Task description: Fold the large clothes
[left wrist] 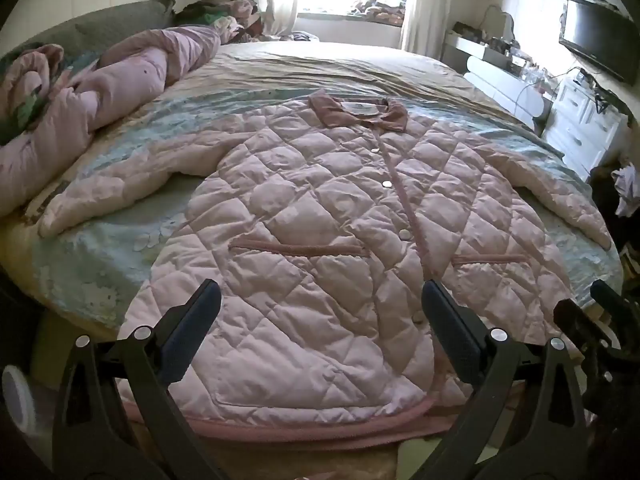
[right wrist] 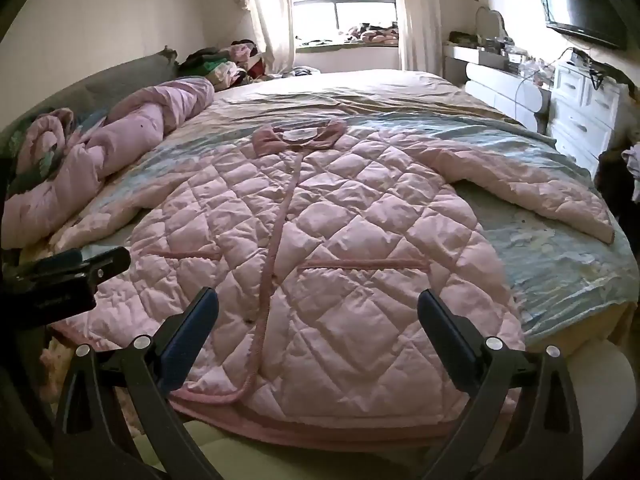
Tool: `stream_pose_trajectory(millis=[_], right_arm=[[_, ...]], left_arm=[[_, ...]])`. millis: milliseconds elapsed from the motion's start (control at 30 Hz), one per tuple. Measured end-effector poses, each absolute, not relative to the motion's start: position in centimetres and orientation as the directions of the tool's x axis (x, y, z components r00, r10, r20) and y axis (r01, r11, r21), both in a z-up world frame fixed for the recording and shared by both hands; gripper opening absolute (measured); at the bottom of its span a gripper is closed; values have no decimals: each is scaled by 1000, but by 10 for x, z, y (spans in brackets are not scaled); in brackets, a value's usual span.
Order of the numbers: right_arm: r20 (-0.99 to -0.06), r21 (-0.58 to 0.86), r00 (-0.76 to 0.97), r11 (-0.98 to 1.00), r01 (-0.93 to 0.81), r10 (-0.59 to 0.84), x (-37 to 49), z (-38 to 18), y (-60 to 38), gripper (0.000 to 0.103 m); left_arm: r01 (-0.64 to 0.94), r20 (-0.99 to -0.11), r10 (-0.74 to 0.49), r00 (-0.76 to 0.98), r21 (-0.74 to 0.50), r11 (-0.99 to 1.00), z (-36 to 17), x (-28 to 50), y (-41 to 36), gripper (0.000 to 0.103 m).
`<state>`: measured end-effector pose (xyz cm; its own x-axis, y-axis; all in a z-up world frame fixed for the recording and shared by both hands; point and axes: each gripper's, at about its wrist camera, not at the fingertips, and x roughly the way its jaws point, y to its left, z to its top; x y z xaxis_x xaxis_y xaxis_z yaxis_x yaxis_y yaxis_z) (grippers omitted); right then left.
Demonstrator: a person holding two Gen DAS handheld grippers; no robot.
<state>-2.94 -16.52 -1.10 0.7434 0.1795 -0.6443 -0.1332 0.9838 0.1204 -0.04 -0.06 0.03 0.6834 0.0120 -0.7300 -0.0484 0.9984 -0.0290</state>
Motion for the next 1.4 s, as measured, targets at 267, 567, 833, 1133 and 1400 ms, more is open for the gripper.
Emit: stream_pose_trajectory(millis=[267,567,833,1133,1400], right_arm=[[-639,98,754,988,-116,151,-32,-5,-166,99],[-639,88,756,990,-114,144,-32,-4,-168,99],[-636,84,759,990,-109,138,-32,-3,-166,99],[-636,85,759,990,-114,142,-33,-3,-166,99],[-636,82,758,990,-117,142,-33,-2,-165,99]], left_arm=[[-53,-732,16,681,-28,998,1,-1,-4,94],[-47,-732,1,682,-42,998,0,0,0,94],[-48,-732,3,681,-40,998,0,0,0,94],[-47,-733,2,680,-40,998,0,0,0,94],[-46,-733,1,681,-41,998,0,0,0,94]])
